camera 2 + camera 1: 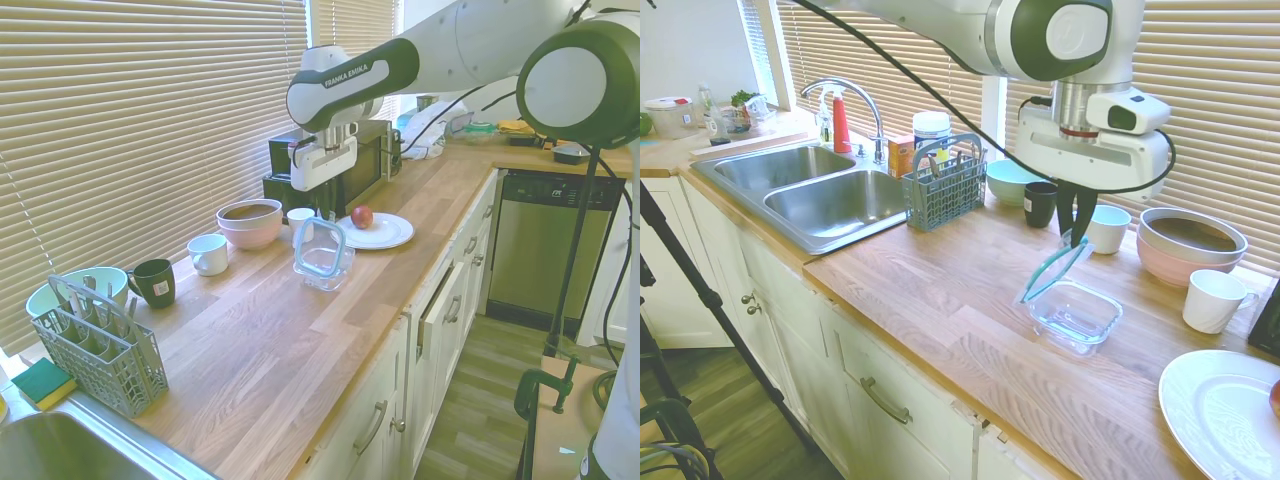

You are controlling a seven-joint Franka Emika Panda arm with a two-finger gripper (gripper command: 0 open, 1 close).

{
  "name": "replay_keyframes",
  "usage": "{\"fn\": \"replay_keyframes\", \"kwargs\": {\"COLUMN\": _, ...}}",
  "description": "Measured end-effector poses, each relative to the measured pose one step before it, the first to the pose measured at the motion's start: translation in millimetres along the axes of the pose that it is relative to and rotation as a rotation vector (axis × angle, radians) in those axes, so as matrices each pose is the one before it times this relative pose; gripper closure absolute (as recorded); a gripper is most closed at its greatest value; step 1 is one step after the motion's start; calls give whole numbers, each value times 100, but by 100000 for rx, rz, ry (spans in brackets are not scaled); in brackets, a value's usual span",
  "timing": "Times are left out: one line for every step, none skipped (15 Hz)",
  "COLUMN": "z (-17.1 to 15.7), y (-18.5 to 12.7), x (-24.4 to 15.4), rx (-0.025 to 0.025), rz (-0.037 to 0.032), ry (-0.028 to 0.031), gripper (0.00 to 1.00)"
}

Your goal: Cover the lid of the food container

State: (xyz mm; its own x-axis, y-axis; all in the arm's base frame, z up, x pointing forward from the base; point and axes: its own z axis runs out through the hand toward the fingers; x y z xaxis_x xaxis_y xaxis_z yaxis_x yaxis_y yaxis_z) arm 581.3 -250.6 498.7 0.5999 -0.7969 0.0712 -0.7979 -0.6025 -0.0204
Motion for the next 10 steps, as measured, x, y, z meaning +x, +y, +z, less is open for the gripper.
{"fn": "replay_keyframes", "kwargs": {"z": 167, "y": 312, "x": 355, "rx": 249, "rz": -243, "ry": -392, "gripper": 100}}
{"fn": "replay_keyframes", "kwargs": {"z": 291, "y": 279, "x": 272, "rx": 222, "rz": -408, "ry": -564, "gripper": 100}}
{"fn": "replay_keyframes", "kwargs": {"z": 390, "y": 238, "x": 227, "rx": 334, "rz": -270, "ry": -807, "gripper": 100}}
{"fn": "replay_keyframes", "kwargs": {"z": 442, "y": 310, "x": 276, "rx": 134, "rz": -232, "ry": -712, "gripper": 100}}
{"fn": "replay_keyframes", "kwargs": {"z": 425, "y": 364, "x": 319, "rx": 101, "rz": -121, "ry": -489, "gripper": 100}}
{"fn": "replay_keyframes", "kwargs": {"z": 570, "y": 435, "x": 432, "rx": 411, "rz": 175, "ry": -472, "gripper": 100}}
{"fn": "replay_keyframes", "kwargs": {"z": 604, "y": 480, "x": 458, "rx": 502, "rz": 236, "ry": -530, "gripper": 100}}
{"fn": "replay_keyframes", "kwargs": {"z": 631, "y": 464, "x": 381, "rx": 432, "rz": 236, "ry": -993, "gripper": 100}}
{"fn": "replay_keyframes", "kwargs": {"z": 601, "y": 559, "x": 417, "rx": 479, "rz": 477, "ry": -953, "gripper": 100}}
{"fn": "replay_keyframes", "kwargs": {"z": 501, "y": 480, "x": 365, "rx": 461, "rz": 423, "ry": -784, "gripper": 100}}
